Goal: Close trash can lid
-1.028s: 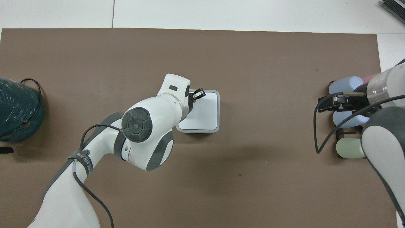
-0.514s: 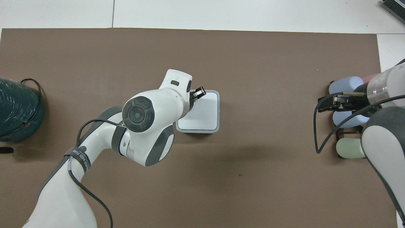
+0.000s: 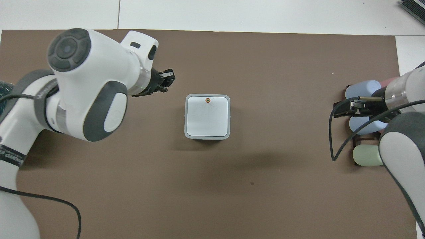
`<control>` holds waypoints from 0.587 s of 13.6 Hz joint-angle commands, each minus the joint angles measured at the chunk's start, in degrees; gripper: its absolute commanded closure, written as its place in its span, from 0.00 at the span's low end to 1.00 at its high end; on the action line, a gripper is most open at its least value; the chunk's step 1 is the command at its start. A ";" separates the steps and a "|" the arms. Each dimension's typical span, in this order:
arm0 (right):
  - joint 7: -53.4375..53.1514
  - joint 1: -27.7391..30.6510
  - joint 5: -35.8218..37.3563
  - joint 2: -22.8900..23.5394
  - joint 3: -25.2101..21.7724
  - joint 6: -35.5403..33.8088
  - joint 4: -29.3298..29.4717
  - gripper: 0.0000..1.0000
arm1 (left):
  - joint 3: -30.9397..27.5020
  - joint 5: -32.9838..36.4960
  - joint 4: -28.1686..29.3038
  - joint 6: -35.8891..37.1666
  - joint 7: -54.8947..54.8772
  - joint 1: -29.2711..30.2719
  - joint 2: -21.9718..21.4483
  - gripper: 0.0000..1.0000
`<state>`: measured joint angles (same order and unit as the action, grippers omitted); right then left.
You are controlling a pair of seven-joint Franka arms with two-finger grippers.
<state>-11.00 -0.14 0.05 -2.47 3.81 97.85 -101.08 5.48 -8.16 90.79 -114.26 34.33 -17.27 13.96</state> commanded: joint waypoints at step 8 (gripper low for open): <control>1.86 0.84 -1.55 -0.96 0.23 0.32 -0.88 0.00 | -0.03 5.77 -0.44 18.88 -31.43 17.54 -9.29 1.00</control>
<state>-11.00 -0.14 0.05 -2.47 3.81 97.85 -101.08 5.02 -5.29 89.59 -98.23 4.41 0.11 7.70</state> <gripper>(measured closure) 0.000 0.987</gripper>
